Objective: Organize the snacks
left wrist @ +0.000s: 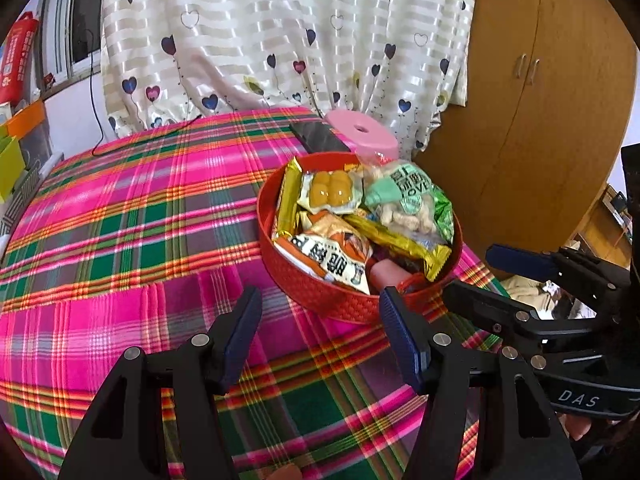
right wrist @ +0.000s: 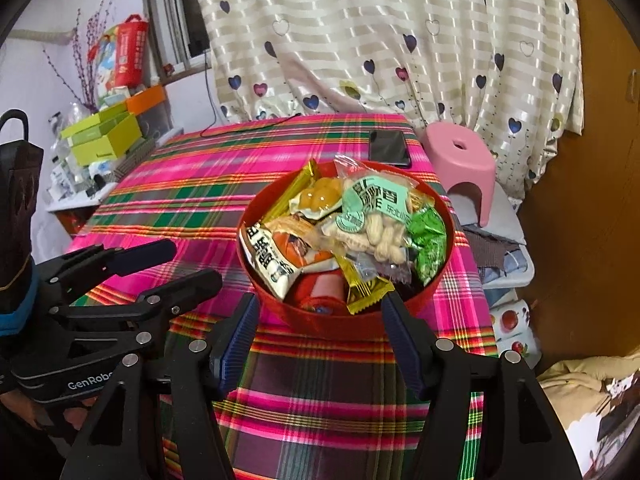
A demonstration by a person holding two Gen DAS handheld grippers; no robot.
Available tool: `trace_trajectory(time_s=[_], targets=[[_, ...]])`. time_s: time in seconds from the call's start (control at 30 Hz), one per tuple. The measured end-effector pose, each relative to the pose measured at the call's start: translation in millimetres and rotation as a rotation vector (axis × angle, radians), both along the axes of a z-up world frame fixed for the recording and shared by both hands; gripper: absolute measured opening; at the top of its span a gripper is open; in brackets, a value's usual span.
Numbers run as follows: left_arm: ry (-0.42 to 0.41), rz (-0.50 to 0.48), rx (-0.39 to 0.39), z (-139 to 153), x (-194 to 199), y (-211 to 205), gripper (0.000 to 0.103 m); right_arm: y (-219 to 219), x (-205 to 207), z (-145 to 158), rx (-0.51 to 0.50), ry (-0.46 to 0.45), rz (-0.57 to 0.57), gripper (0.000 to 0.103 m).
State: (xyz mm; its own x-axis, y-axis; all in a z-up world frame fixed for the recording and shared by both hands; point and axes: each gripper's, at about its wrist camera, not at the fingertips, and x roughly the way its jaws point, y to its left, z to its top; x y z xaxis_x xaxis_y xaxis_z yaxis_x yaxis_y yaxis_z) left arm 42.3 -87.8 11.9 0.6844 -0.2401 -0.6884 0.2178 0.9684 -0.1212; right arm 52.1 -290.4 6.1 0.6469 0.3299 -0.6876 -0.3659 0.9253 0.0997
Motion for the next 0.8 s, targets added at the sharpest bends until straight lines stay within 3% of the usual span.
trace_trajectory(time_s=[0.8], targets=[[0.018,0.011,0.029,-10.8,-0.9,-5.8,0.062,-2.9,-3.8,-10.5,-0.013,0.017,-0.012,0.063]])
